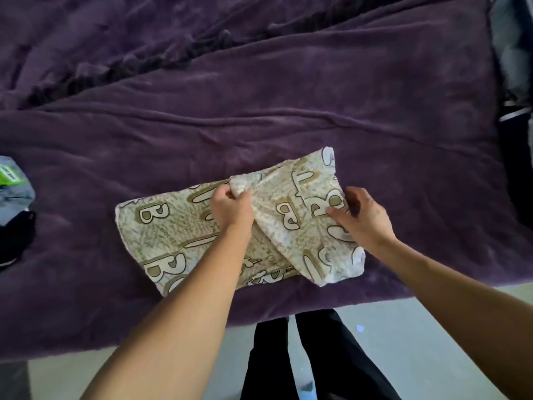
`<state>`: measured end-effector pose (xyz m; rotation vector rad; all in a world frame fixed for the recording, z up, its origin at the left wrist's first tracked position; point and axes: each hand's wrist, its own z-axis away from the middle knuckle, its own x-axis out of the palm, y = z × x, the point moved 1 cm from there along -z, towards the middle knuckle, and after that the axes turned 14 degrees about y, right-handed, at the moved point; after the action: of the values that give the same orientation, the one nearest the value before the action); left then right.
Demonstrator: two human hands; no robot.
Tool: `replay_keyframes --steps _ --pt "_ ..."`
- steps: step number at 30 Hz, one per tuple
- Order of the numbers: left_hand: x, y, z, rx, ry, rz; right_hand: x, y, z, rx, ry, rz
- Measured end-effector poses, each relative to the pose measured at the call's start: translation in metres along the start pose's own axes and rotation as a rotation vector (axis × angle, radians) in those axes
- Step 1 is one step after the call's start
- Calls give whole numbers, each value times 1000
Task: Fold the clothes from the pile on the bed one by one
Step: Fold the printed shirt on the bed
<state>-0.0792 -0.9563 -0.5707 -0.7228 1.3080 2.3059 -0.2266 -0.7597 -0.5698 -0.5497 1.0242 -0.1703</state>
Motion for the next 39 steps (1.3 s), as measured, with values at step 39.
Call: replay_keyframes --steps 39 --pt "-250 -57 -232 375 -27 -301 229 -229 204 -545 -289 169"
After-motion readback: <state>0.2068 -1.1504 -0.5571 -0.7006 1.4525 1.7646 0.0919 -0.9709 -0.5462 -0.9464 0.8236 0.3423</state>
